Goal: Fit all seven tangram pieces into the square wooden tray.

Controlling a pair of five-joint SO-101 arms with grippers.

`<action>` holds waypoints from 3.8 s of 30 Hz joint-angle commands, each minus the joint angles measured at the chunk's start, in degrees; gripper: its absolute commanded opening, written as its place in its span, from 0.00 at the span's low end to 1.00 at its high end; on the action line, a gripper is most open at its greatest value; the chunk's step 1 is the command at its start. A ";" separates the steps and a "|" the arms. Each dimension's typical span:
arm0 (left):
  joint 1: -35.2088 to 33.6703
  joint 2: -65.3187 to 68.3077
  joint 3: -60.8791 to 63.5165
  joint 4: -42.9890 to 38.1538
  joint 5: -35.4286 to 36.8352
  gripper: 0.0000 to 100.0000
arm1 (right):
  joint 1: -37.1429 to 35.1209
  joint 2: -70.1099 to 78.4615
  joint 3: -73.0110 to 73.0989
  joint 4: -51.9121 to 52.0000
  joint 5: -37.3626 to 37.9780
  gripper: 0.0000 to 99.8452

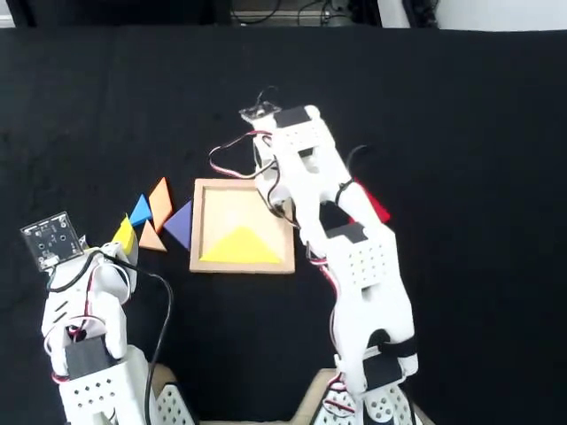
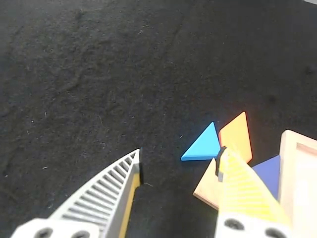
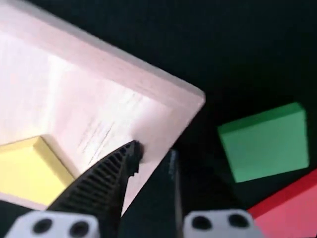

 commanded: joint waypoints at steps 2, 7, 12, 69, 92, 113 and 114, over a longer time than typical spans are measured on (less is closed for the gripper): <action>0.75 -0.18 0.66 -0.97 0.35 0.26 | 0.62 1.45 -5.85 -0.62 0.00 0.02; 0.75 -0.18 0.66 -0.97 0.35 0.26 | 0.53 1.54 -9.36 0.53 3.87 0.02; 0.75 -0.18 0.66 -0.97 0.35 0.26 | 1.58 1.71 -14.11 5.10 4.13 0.02; 0.75 -0.18 0.66 -1.05 0.35 0.26 | 4.40 -17.45 -14.73 13.01 6.24 0.16; 3.03 -0.18 0.84 -1.05 0.26 0.26 | 22.42 -29.05 24.92 3.96 17.49 0.25; 3.03 -0.18 0.84 -0.97 0.26 0.26 | 21.45 -29.32 14.20 12.13 -3.60 0.05; 3.12 -0.18 0.84 -1.05 0.26 0.26 | 21.27 -33.45 17.27 11.96 -3.60 0.05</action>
